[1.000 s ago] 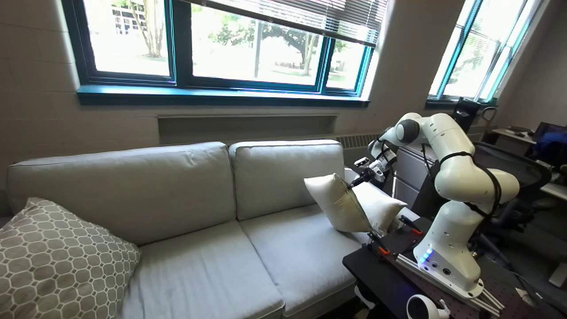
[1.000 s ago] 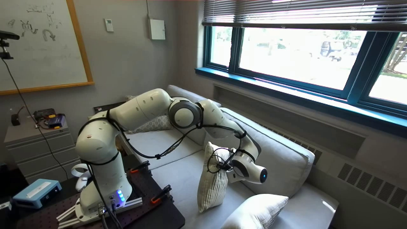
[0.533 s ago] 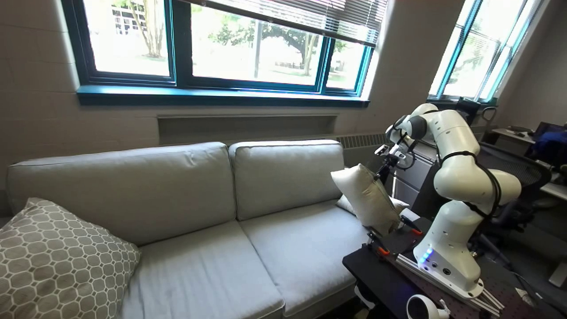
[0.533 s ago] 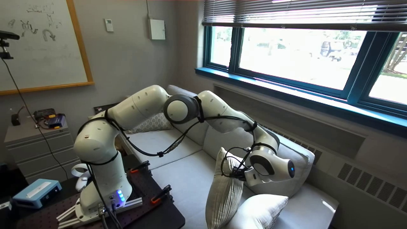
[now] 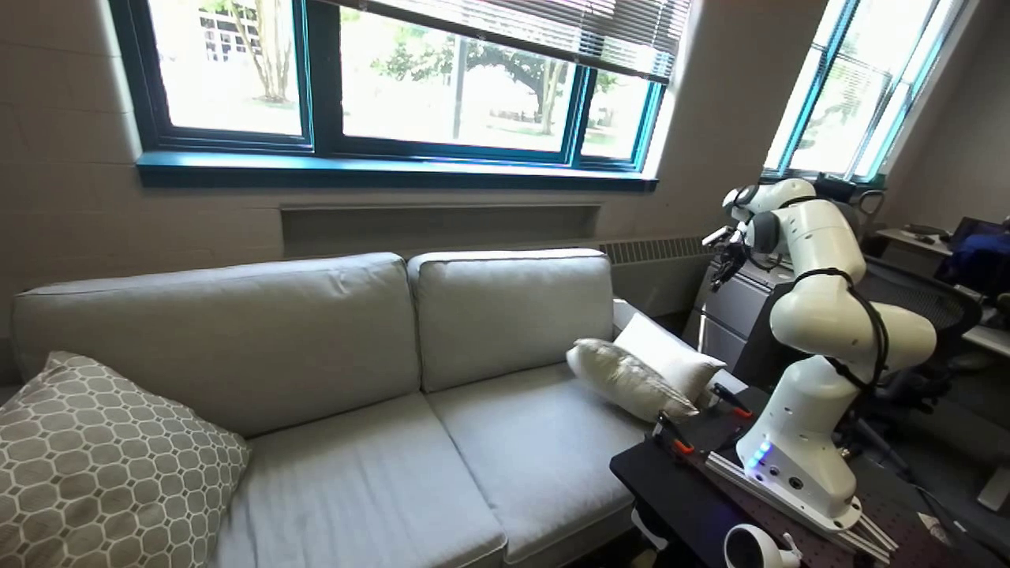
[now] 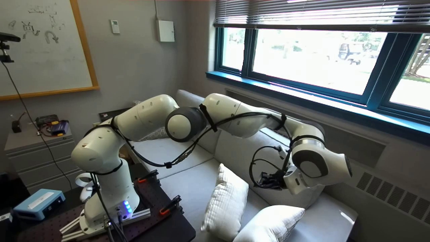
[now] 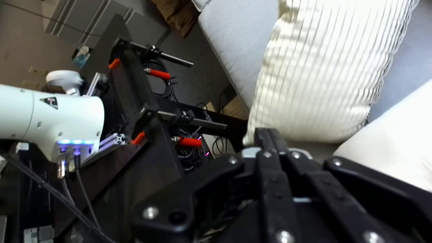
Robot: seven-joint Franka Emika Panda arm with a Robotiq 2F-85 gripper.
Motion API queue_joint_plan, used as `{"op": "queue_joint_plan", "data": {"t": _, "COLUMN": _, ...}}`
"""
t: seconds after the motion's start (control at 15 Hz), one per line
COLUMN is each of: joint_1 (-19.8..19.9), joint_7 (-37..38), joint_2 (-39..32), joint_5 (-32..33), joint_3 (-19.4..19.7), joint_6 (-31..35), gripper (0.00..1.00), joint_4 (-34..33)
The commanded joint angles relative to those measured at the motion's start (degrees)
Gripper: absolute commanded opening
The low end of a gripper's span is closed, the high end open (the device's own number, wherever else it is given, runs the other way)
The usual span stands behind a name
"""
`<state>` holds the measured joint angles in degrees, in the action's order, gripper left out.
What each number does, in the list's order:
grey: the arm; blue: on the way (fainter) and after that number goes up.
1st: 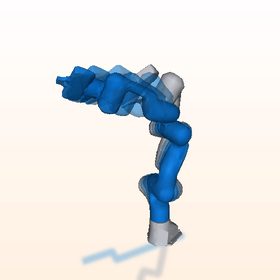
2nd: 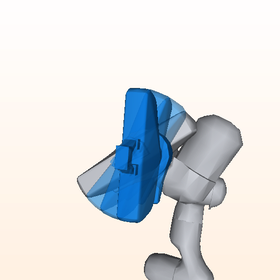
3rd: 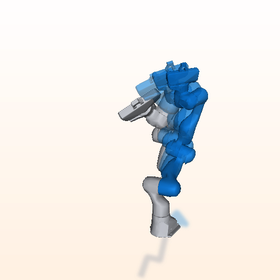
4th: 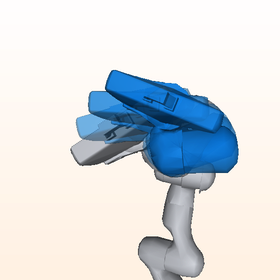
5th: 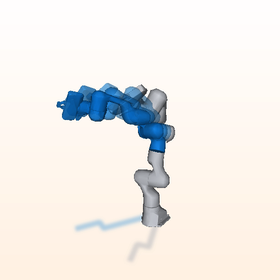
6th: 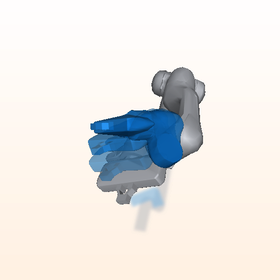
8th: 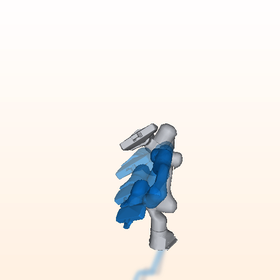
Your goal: Arrange the cushions on the couch
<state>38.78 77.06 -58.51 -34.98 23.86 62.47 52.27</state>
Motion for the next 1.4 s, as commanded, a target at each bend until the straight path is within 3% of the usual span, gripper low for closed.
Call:
{"op": "queue_joint_plan", "data": {"t": 0.0, "joint_1": 1.56, "joint_7": -4.87, "joint_2": -4.23, "joint_5": 4.44, "joint_3": -1.68, "joint_6": -7.30, "gripper": 0.26, "joint_4": -14.02}}
{"op": "queue_joint_plan", "data": {"t": 0.27, "joint_1": -0.57, "joint_7": -10.96, "joint_2": -5.89, "joint_5": 10.55, "joint_3": -0.37, "joint_6": -9.12, "gripper": 0.55, "joint_4": -21.20}}
{"op": "queue_joint_plan", "data": {"t": 0.33, "joint_1": 0.04, "joint_7": -12.15, "joint_2": -4.51, "joint_5": 16.02, "joint_3": -4.95, "joint_6": -7.26, "gripper": 0.62, "joint_4": -20.15}}
{"op": "queue_joint_plan", "data": {"t": 0.4, "joint_1": -0.77, "joint_7": -13.54, "joint_2": -5.33, "joint_5": 18.66, "joint_3": -5.29, "joint_6": -7.08, "gripper": 0.71, "joint_4": -21.55}}
{"op": "queue_joint_plan", "data": {"t": 0.47, "joint_1": -1.84, "joint_7": -14.58, "joint_2": -5.88, "joint_5": 21.38, "joint_3": -6.25, "joint_6": -6.75, "gripper": 0.78, "joint_4": -22.42}}
{"op": "queue_joint_plan", "data": {"t": 0.53, "joint_1": -4.79, "joint_7": -16.93, "joint_2": -4.68, "joint_5": 21.55, "joint_3": -3.58, "joint_6": -5.03, "gripper": 0.86, "joint_4": -19.37}}
{"op": "queue_joint_plan", "data": {"t": 0.67, "joint_1": -8.63, "joint_7": -18.45, "joint_2": -4.17, "joint_5": 24.18, "joint_3": -4.16, "joint_6": -2.70, "gripper": 0.99, "joint_4": -17.39}}
{"op": "queue_joint_plan", "data": {"t": 0.73, "joint_1": -5.25, "joint_7": -15.87, "joint_2": -3.97, "joint_5": 21.45, "joint_3": -4.77, "joint_6": -4.03, "gripper": 0.83, "joint_4": -17.62}}
{"op": "queue_joint_plan", "data": {"t": 0.93, "joint_1": -9.32, "joint_7": -16.29, "joint_2": -4.46, "joint_5": 23.45, "joint_3": -4.59, "joint_6": -2.89, "gripper": 0.99, "joint_4": -17.33}}
{"op": "queue_joint_plan", "data": {"t": 1.33, "joint_1": -8.54, "joint_7": -16.89, "joint_2": -4.50, "joint_5": 23.68, "joint_3": -4.33, "joint_6": -2.80, "gripper": 0.99, "joint_4": -17.33}}
